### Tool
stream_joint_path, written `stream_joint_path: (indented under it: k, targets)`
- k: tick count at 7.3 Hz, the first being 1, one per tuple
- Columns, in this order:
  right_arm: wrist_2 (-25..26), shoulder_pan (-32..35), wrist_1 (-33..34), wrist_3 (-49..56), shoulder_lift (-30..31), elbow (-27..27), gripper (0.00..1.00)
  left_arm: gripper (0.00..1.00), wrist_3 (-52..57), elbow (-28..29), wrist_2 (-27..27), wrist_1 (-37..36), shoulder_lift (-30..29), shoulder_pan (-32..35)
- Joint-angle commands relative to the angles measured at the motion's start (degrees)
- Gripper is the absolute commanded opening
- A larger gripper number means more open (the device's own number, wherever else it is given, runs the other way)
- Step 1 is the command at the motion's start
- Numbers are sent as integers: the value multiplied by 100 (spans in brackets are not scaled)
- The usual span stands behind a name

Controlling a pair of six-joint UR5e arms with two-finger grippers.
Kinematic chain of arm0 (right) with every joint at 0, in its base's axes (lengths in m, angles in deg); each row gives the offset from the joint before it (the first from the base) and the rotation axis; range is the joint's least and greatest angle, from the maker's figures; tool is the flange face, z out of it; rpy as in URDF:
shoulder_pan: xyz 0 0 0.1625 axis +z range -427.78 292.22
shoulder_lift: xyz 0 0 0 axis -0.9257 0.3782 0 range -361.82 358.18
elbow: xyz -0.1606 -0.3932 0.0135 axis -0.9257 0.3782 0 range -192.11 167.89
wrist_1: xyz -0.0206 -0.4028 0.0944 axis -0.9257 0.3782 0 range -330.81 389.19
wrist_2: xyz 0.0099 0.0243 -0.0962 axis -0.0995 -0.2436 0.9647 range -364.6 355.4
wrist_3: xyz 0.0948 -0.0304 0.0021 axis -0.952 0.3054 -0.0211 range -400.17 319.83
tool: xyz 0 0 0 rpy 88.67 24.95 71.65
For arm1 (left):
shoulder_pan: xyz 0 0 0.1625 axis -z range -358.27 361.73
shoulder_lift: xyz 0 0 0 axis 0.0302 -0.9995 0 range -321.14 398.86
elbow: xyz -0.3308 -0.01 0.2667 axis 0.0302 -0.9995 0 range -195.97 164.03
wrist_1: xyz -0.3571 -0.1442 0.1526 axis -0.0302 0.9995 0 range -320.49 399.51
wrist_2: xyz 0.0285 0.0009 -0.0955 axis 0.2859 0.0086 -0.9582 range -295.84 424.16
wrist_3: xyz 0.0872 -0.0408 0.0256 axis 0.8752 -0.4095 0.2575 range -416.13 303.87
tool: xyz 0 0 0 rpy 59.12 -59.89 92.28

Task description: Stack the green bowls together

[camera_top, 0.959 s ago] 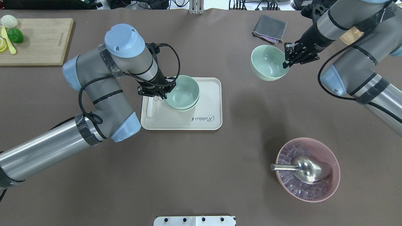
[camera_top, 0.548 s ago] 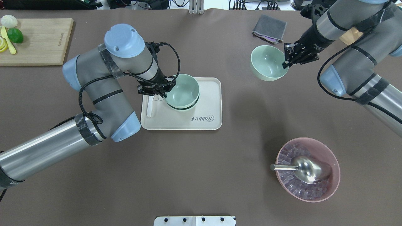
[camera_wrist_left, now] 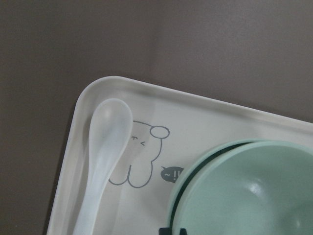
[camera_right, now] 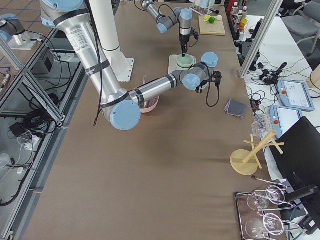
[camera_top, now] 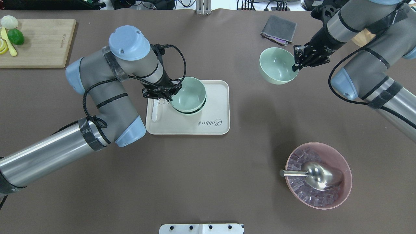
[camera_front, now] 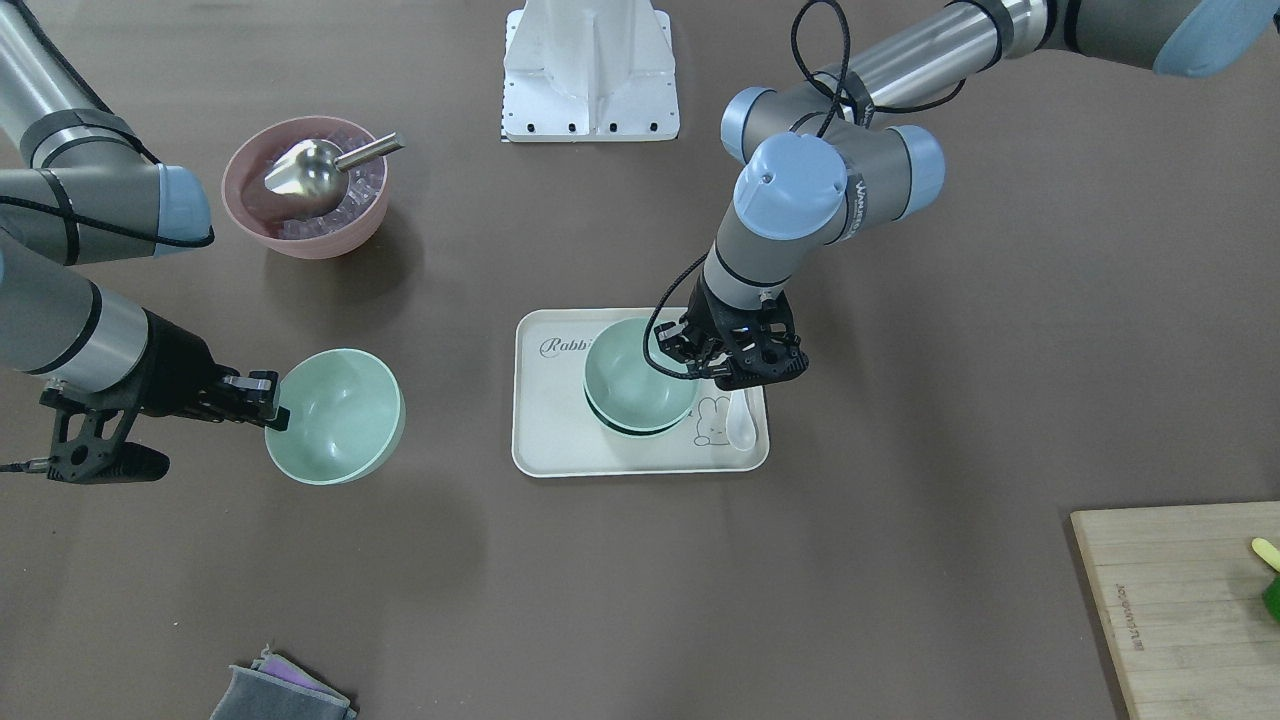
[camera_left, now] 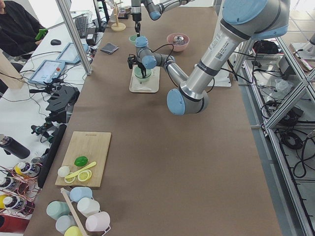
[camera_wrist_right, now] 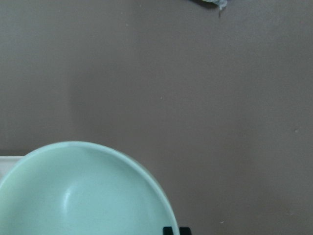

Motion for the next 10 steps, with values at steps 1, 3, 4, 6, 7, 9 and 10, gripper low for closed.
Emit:
stream_joint_path:
  k: [1,3,4,6,7,9,10]
  targets:
    - [0,0,0,0,9,-3,0,0,-16,11,0,3,-16,0]
    - [0,0,0,9,27,-3,0,0,-7,46,0,12,-25,0]
    - [0,0,0,9,27,-3,0,0,-16,98,0,21,-77,0]
    - [0,0,0,9,36,6,0,0,-16,195,0,21,-130,0]
    - [0,0,0,9,27,6,0,0,-7,196,9,21,-122,0]
    - [0,0,0,9,27,-3,0,0,-7,204,9,21,-113,-9]
    - [0,0,0,9,27,6,0,0,10,204,9,21,-104,0]
